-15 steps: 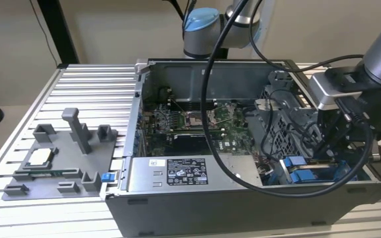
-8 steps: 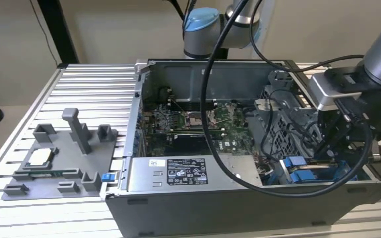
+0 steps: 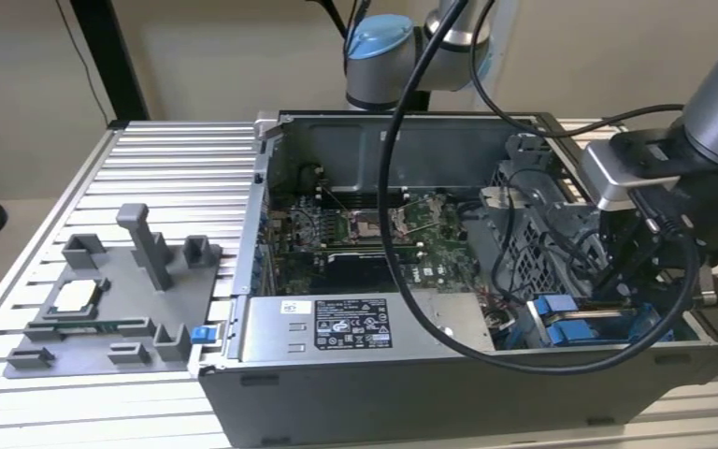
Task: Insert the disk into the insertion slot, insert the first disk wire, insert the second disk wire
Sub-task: 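Insert the second disk wire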
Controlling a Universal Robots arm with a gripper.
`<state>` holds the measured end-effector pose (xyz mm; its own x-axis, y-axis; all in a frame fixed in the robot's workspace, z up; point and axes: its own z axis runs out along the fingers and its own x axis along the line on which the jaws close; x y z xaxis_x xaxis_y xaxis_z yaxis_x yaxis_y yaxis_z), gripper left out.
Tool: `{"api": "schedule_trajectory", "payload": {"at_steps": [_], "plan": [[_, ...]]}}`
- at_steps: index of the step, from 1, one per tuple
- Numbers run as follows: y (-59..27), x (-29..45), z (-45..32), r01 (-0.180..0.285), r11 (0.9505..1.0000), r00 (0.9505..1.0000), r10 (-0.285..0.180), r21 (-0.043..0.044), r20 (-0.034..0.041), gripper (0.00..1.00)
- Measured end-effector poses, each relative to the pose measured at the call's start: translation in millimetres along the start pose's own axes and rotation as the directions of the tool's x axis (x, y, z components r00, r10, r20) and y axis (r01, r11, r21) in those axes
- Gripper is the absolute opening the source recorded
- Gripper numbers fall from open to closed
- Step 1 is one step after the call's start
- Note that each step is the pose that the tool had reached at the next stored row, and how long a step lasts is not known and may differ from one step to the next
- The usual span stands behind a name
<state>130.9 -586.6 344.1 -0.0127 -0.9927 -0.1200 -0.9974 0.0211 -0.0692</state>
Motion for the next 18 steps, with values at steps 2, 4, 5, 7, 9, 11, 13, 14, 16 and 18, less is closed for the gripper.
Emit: {"api": "schedule_trajectory", "payload": {"at_steps": [2, 4, 5, 7, 9, 11, 13, 14, 16, 18], "plan": [[0.1, -0.3, 0.6, 0.0, 1.0, 1.0, 0.0, 0.0014, 0.0002, 0.0], [0.1, -0.9, 0.9, 0.0, 1.0, 1.0, 0.0, 0.0024, 0.0, 0.0], [0.1, -1.2, 1.2, 0.0, 1.0, 1.0, 0.0, 0.0028, 0.0001, 0.0], [0.2, -1.7, 1.7, 0.0, 1.0, 1.0, 0.0, 0.0037, 0.0002, 0.0], [0.2, -1.9, 2.2, 0.001, 1.0, 1.0, -0.001, 0.0051, 0.0002, 0.0], [0.3, -1.9, 2.5, 0.001, 1.0, 1.0, -0.001, 0.0068, 0.0, 0.0], [0.3, -1.9, 2.8, 0.001, 1.0, 1.0, -0.001, 0.0084, -0.0002, 0.0], [0.3, -1.9, 3.0, 0.001, 1.0, 1.0, -0.001, 0.0091, -0.0001, 0.0], [0.4, -1.8, 3.6, 0.001, 0.9999, 1.0, -0.001, 0.0115, -0.0001, 0.0], [0.4, -1.6, 4.7, 0.001, 0.9999, 1.0, -0.001, 0.0124, -0.0005, 0.0]]}}
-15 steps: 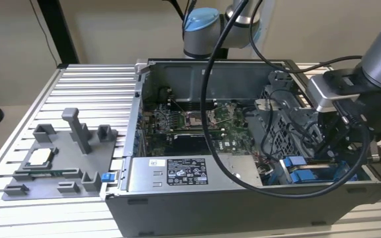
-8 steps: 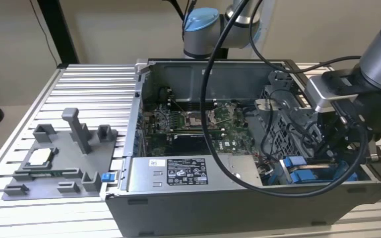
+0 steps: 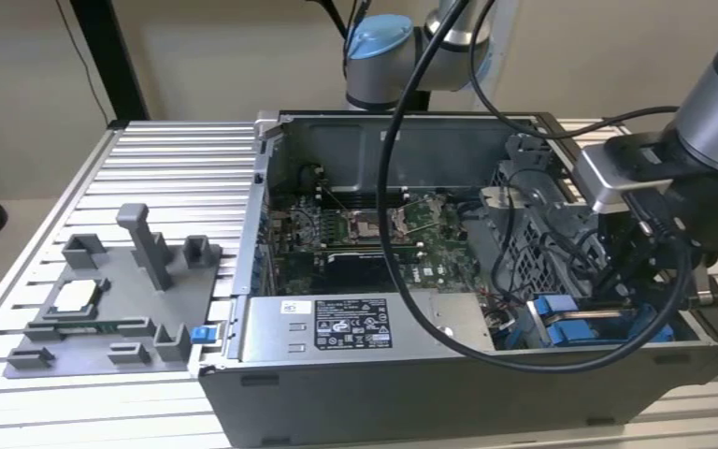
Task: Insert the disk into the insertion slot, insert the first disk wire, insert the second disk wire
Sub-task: 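Insert the second disk wire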
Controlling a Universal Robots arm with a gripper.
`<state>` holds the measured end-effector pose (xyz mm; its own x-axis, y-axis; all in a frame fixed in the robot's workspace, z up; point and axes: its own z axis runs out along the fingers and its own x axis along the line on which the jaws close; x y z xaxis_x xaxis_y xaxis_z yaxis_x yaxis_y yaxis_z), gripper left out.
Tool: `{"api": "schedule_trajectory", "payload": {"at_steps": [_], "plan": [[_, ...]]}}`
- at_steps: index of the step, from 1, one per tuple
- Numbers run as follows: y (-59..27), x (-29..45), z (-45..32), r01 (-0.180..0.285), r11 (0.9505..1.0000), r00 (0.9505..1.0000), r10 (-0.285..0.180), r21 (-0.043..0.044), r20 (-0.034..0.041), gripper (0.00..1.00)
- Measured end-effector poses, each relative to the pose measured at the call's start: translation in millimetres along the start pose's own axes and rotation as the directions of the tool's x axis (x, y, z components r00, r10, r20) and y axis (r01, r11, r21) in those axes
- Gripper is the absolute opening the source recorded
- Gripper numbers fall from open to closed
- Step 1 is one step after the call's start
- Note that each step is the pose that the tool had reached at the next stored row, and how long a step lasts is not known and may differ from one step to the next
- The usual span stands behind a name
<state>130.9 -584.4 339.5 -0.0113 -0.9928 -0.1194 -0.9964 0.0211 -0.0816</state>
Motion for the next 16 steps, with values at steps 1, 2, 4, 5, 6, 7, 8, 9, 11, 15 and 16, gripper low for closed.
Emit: {"api": "schedule_trajectory", "payload": {"at_steps": [1, 2, 4, 5, 6, 7, 8, 9, 11, 15, 16], "plan": [[0.1, 0.1, 0.6, 0.0, 1.0, 1.0, 0.0, 0.0003, -0.0002, 0.0], [0.1, 0.1, 1.1, 0.0, 1.0, 1.0, 0.0, 0.0008, 0.0, 0.0], [0.2, 0.2, 2.1, 0.0, 1.0, 1.0, 0.0, 0.0014, 0.0005, 0.0], [0.2, 0.1, 3.0, 0.0, 1.0, 1.0, 0.0, 0.0016, 0.0028, 0.0], [0.3, 0.3, 3.1, 0.0, 1.0, 1.0, 0.0, 0.0017, 0.0022, 0.0], [0.3, 0.3, 2.9, 0.0, 1.0, 1.0, 0.0, 0.0017, 0.0016, 0.0], [0.2, 0.2, 2.7, 0.0, 1.0, 1.0, 0.0, 0.0017, 0.0013, 0.0], [0.3, 0.2, 2.6, 0.0, 1.0, 1.0, 0.0, 0.0017, 0.0009, 0.0], [0.3, 0.2, 2.5, 0.0, 1.0, 1.0, 0.0, 0.0021, 0.0007, 0.0], [-0.1, -0.4, -2.8, 0.0, 1.0, 1.0, 0.0, 0.0024, 0.0014, 1.0], [-0.3, -0.9, -6.4, 0.0, 1.0, 1.0, 0.0, 0.0023, 0.0009, 1.0]]}}
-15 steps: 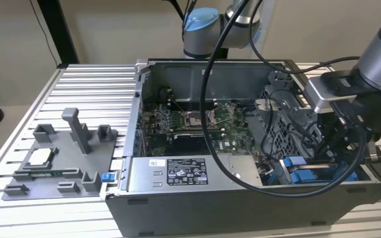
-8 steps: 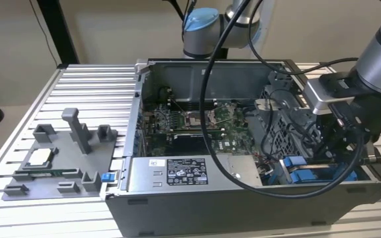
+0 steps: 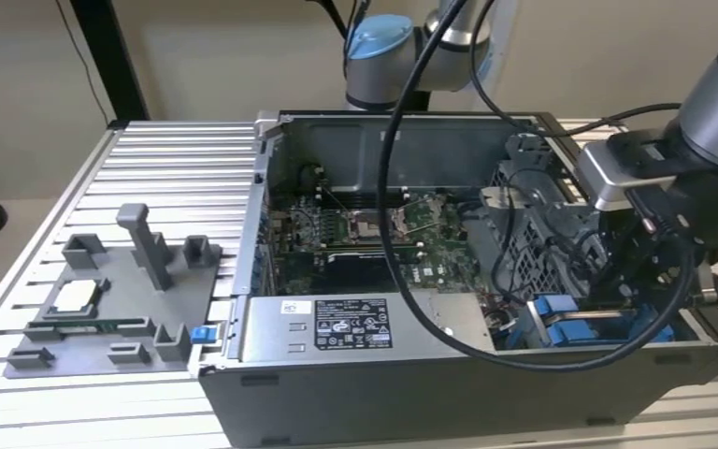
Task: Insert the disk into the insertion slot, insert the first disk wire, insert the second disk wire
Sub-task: 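Insert the second disk wire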
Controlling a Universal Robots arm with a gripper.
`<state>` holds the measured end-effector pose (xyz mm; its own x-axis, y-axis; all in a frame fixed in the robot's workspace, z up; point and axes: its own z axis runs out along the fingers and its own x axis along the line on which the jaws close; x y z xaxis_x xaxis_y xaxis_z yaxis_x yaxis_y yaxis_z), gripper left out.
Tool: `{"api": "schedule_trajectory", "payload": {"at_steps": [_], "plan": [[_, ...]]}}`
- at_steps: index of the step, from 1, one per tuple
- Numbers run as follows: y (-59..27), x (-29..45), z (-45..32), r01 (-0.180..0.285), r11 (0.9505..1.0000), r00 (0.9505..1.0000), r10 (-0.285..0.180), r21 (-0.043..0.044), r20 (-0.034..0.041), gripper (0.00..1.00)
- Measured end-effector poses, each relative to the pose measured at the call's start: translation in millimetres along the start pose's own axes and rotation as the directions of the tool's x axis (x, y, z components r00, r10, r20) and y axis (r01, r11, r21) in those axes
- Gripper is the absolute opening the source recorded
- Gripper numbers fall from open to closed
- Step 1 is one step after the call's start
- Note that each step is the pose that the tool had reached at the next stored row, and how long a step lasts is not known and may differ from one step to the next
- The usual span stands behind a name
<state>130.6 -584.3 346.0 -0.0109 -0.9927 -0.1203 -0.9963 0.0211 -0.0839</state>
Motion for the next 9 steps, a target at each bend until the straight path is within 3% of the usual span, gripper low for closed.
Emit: {"api": "schedule_trajectory", "payload": {"at_steps": [3, 7, 9], "plan": [[-0.9, -1.4, -12.0, 0.0, 1.0, 1.0, 0.0, -0.0001, -0.0003, 1.0], [-1.0, -1.6, -12.9, 0.0, 1.0, 1.0, 0.0, 0.0, 0.0001, 1.0], [-1.4, -2.2, -16.9, 0.0, 1.0, 1.0, 0.0, 0.0002, -0.0002, 1.0]]}}
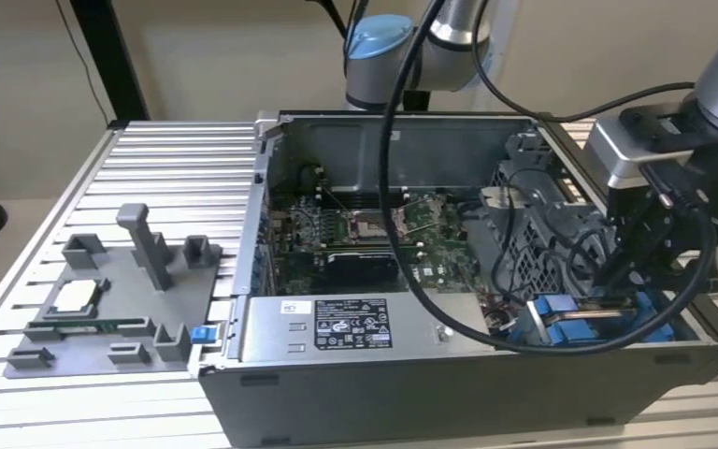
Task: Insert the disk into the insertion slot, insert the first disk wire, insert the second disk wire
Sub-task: 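Insert the second disk wire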
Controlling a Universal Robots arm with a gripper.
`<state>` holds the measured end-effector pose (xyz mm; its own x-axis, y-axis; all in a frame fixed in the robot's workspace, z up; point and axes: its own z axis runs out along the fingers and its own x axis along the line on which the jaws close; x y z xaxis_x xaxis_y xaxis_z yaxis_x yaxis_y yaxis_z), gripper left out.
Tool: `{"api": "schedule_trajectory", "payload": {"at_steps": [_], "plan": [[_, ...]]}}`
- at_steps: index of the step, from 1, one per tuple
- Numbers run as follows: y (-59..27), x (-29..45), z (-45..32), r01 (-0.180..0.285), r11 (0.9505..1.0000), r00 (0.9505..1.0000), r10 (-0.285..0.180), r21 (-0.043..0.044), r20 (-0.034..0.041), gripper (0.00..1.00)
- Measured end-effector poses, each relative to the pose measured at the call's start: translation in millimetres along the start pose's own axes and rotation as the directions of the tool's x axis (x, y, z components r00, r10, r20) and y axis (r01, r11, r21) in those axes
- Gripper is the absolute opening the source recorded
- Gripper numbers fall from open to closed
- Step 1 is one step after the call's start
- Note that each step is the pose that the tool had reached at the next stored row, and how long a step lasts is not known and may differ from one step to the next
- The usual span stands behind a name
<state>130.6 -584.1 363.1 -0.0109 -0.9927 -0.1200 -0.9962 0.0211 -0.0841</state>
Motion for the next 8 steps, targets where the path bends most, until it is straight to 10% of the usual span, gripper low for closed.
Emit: {"api": "schedule_trajectory", "payload": {"at_steps": [8], "plan": [[3.7, -3.7, -4.4, 0.001, 0.9999, 1.0, -0.001, 0.0121, 0.0018, 1.0]]}}
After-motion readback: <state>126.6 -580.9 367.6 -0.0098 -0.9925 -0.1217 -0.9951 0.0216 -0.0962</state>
